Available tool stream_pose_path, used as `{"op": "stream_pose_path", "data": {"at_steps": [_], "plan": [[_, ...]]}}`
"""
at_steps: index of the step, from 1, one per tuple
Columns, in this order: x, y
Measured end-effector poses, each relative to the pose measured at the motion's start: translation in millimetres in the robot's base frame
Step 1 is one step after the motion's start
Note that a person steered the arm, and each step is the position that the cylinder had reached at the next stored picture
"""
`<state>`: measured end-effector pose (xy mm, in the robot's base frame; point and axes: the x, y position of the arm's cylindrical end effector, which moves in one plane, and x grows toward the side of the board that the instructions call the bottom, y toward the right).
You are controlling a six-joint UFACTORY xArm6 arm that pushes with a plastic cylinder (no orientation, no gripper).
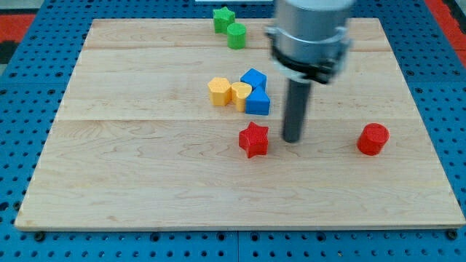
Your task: Slide the red star to the top left
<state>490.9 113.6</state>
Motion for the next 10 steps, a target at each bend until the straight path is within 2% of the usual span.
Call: {"op": "stream_pose_path", "data": {"at_steps": [1,2,3,6,7,9,10], "plan": [[26.6,8.9],[5.9,-99.2],[-36.6,-190.4],[-173.4,-288.2],[-200.1,-292.7],[-205.6,-277.4],[-205.8,-243.4]]}}
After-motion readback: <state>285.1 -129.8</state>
